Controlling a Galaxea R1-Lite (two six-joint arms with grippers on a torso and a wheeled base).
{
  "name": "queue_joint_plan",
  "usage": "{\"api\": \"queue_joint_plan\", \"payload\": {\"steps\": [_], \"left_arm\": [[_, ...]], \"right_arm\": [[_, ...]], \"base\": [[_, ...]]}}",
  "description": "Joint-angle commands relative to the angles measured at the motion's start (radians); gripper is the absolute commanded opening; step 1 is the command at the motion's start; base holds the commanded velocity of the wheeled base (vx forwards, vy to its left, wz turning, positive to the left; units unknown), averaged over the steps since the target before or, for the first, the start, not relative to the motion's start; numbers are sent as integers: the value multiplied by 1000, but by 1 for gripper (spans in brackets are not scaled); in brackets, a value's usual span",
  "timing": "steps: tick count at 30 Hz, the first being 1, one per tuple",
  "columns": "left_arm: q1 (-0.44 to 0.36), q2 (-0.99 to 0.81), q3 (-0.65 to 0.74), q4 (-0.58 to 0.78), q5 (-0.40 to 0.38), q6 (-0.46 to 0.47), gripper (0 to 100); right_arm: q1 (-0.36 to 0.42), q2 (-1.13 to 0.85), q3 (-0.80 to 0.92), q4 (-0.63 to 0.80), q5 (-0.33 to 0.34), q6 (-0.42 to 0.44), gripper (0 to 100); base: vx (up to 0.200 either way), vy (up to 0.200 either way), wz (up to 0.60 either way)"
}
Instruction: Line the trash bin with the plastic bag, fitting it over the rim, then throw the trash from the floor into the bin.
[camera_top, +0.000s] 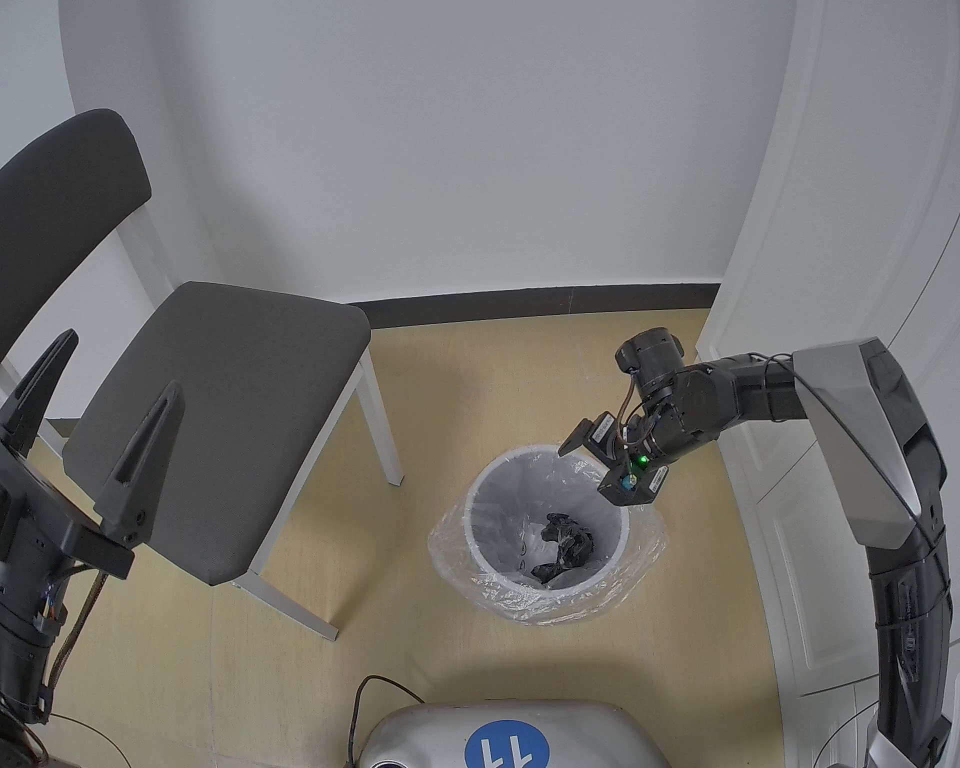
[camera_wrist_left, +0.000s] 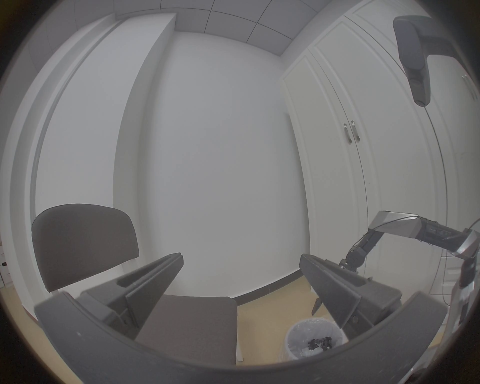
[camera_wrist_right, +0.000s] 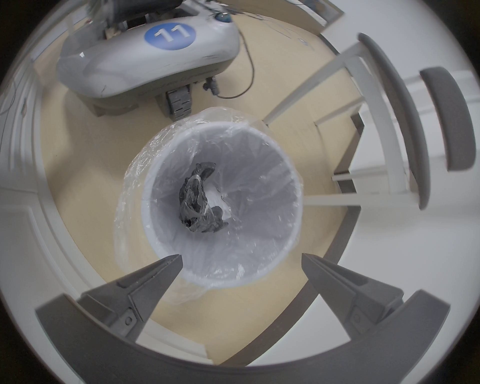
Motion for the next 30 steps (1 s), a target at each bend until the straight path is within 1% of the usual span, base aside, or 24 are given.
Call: {"api": "queue_joint_plan", "payload": {"steps": [1, 2, 3, 4, 5, 6, 7, 8, 9, 10, 11, 12, 13, 14, 15, 16, 17, 19, 21, 22, 24, 26, 27, 30], "left_arm": [[-1, 8, 4, 0, 1, 0, 100], [-1, 8, 7, 0, 1, 0, 100], [1, 8, 10, 0, 1, 0, 100], [-1, 9, 11, 0, 1, 0, 100], [-1, 9, 11, 0, 1, 0, 100], [-1, 9, 11, 0, 1, 0, 100], [1, 12, 13, 0, 1, 0, 100], [1, 15, 13, 0, 1, -1, 100], [1, 17, 13, 0, 1, -1, 100], [1, 23, 13, 0, 2, -9, 100], [1, 23, 13, 0, 2, -11, 100], [1, 26, 13, 0, 2, -20, 100], [1, 27, 13, 0, 2, -23, 100], [1, 27, 13, 0, 2, -23, 100], [1, 27, 13, 0, 2, -23, 100], [2, 29, 11, 0, 2, -24, 100], [2, 31, 11, 0, 2, -24, 100], [2, 43, 14, 0, 2, -24, 100], [2, 47, 17, 0, 2, -24, 100], [2, 50, 22, 0, 2, -24, 100], [2, 52, 22, 0, 2, -24, 100], [2, 52, 22, 0, 2, -26, 100], [2, 52, 24, 0, 2, -24, 100], [1, 57, 27, 0, 2, -24, 100]], "right_arm": [[-53, -141, 86, -11, 23, 247, 100], [-61, -168, 109, -22, 22, 330, 100], [-67, -202, 144, -48, 20, 447, 100], [-70, -222, 168, -75, 17, 520, 100], [-70, -222, 168, -75, 17, 520, 100], [-71, -246, 205, -135, 14, 631, 100], [-71, -269, 253, -233, 5, 750, 100], [-68, -286, 296, -328, -15, 844, 100], [-65, -294, 313, -367, -27, 879, 100], [-61, -315, 349, -440, -55, 976, 100], [-61, -320, 357, -453, -61, 994, 100], [-59, -346, 397, -486, -81, 1082, 100], [-59, -369, 423, -488, -89, 1136, 100], [-65, -384, 443, -485, -92, 1168, 100], [-65, -384, 443, -485, -92, 1168, 100], [-82, -412, 494, -488, -92, 1218, 100], [-84, -414, 497, -488, -92, 1220, 100], [-123, -444, 576, -496, -90, 1272, 100], [-133, -450, 603, -496, -87, 1287, 100], [-160, -461, 665, -497, -80, 1320, 100], [-182, -464, 721, -499, -76, 1343, 100], [-188, -464, 744, -500, -75, 1352, 100], [-206, -461, 790, -511, -53, 1370, 100], [-220, -449, 842, -545, -17, 1401, 100]], "base": [[0, 0, 0], [0, 0, 0], [0, 0, 0], [0, 0, 0], [0, 0, 0], [0, 0, 0], [0, 0, 0], [0, 0, 0], [0, 0, 0], [0, 0, 0], [0, 0, 0], [0, 0, 0], [0, 0, 0], [0, 0, 0], [0, 0, 0], [0, 0, 0], [0, 0, 0], [0, 0, 0], [0, 0, 0], [0, 0, 0], [0, 0, 0], [0, 0, 0], [0, 0, 0], [0, 0, 0]]}}
